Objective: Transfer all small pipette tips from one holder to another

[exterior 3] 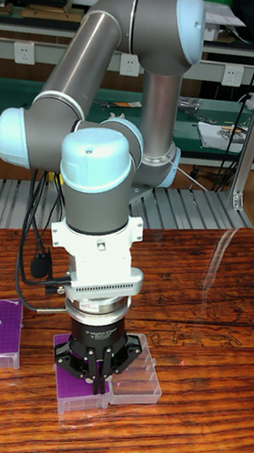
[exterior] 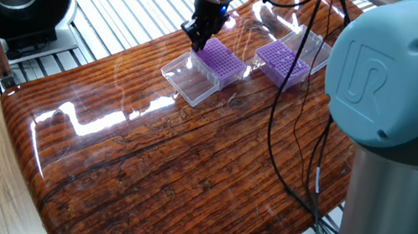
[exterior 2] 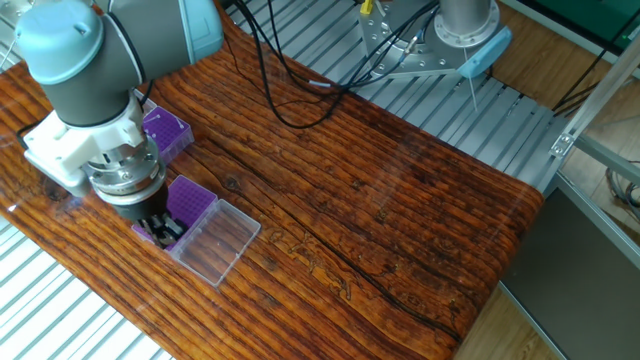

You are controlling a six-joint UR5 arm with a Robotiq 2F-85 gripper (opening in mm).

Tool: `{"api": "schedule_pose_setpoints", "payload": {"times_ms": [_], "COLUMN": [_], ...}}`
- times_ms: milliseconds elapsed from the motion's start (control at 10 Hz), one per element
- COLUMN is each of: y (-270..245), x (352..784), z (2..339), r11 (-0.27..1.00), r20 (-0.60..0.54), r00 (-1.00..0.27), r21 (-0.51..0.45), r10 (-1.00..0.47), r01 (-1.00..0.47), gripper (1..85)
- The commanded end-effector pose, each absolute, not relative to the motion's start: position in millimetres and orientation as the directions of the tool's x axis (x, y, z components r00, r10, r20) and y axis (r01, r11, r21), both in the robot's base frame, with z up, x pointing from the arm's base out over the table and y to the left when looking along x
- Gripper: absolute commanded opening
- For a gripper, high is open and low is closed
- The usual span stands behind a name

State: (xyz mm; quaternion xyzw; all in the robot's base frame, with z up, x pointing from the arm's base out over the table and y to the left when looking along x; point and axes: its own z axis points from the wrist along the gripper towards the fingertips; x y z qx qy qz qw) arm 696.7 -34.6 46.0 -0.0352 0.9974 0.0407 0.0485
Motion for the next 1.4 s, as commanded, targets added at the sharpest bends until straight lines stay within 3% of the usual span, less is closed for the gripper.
{"api": "schedule_pose_setpoints", "payload": {"times_ms": [0,300,1300], "y": [-48.3,-48.9,-49.1], "x": [698.4,705.6,710.9], "z": [56.0,49.6,77.0], "r11": [0.993,0.997,0.999], "r20": [-0.093,-0.115,-0.115], "r00": [-0.993,-0.992,-0.993], "r21": [0.084,0.061,0.007], "r10": [-0.07,-0.042,0.041], "r01": [-0.078,-0.049,0.041], "gripper": [1.0,1.0,1.0]}}
